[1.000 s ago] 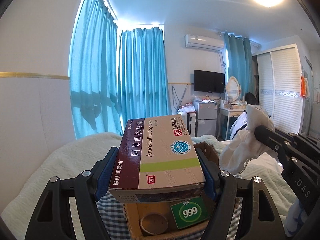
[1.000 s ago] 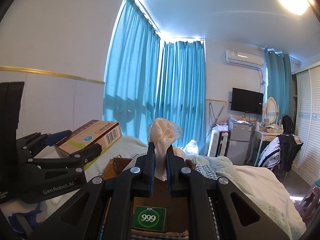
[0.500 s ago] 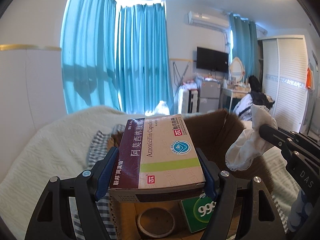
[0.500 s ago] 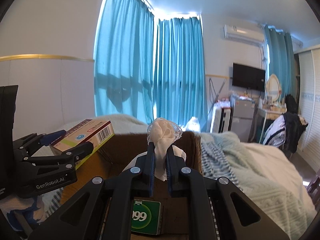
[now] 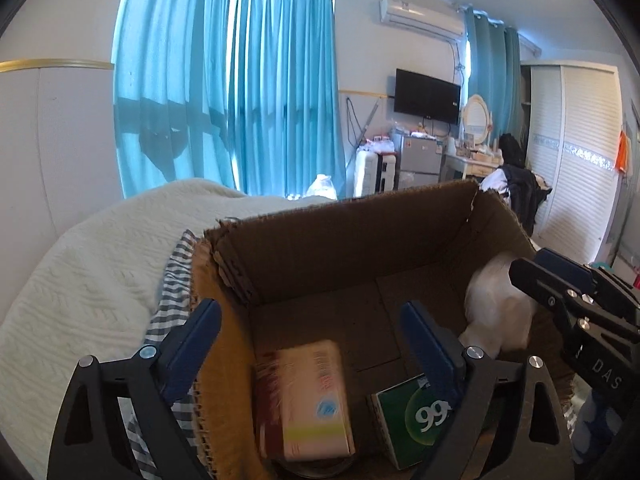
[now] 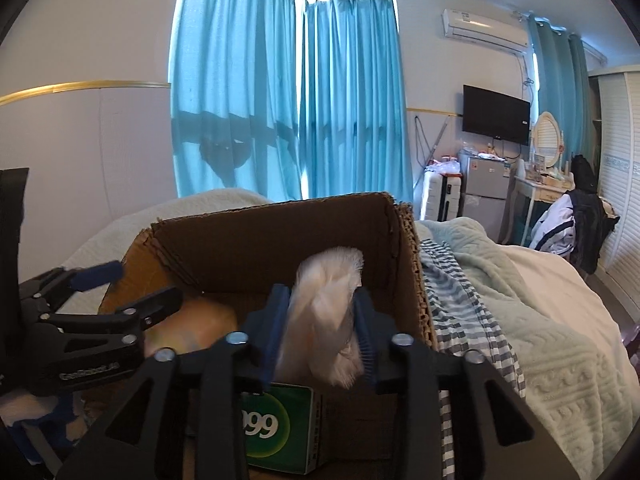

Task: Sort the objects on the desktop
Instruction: 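Open both tools to drop the Amoxicillin box and tissue into the box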

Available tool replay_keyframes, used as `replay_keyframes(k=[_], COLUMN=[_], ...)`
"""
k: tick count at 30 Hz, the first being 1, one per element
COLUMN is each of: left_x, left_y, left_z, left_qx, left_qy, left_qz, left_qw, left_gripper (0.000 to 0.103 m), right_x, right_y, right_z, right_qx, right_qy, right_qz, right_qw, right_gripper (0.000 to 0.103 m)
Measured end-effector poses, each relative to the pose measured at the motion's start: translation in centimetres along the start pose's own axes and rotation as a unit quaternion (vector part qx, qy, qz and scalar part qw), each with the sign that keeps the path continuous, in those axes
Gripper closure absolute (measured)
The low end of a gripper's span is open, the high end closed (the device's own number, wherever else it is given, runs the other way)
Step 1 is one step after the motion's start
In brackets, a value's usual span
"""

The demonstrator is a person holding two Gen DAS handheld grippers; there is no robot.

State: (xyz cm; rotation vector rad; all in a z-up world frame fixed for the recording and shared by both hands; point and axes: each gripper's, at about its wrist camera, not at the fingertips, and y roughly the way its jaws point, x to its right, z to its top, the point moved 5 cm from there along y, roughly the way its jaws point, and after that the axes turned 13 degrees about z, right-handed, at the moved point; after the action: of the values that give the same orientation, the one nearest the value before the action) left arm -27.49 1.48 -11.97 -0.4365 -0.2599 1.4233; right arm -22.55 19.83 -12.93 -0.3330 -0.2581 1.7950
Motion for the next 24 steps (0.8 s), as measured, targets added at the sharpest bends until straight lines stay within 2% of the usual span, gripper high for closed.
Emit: replay_keyframes(k=[4, 9, 13, 18, 21, 24], left_x=[-0.5, -1.6, -2.3, -3.1, -3.3, -4.0], left_y=[-1.3, -3.9, -5.7, -8.1, -9.4, -10.3], left_z=[0.9, 2.2, 3.2, 3.8, 3.7, 3.7], left_qx=[0.015, 0.040, 0.056, 0.071, 0.071, 0.072], left_qy=[-0.006, -0.020, -0.023, -0.020, -0.021, -0.024], left_qz=[0.007, 0.009, 0.015, 0.034, 0.040, 0.049], left_qw=[0.9998, 0.9989, 0.9981, 0.9967, 0.9964, 0.9960], left_gripper=[0.007, 0.000, 0.000, 0.000, 0.000, 0.000], right_x=[-0.6, -1.2, -2.3, -3.5, -4.2, -4.5], right_y=[-1.3, -3.9, -6.1, -9.1, -10.7, -12.0], right_z=[1.1, 2.2, 2.9, 3.6, 3.8, 4.0], right_qx=[0.019, 0.047, 0.068, 0.090, 0.103, 0.108], right_qy=[-0.007, -0.009, -0.011, -0.010, -0.011, -0.013], right_qz=[-0.003, 0.001, 0.006, 0.011, 0.011, 0.007], right_qw=[1.000, 0.999, 0.998, 0.996, 0.995, 0.994], right_gripper=[0.043, 0.032, 0.018, 0.005, 0.000, 0.000])
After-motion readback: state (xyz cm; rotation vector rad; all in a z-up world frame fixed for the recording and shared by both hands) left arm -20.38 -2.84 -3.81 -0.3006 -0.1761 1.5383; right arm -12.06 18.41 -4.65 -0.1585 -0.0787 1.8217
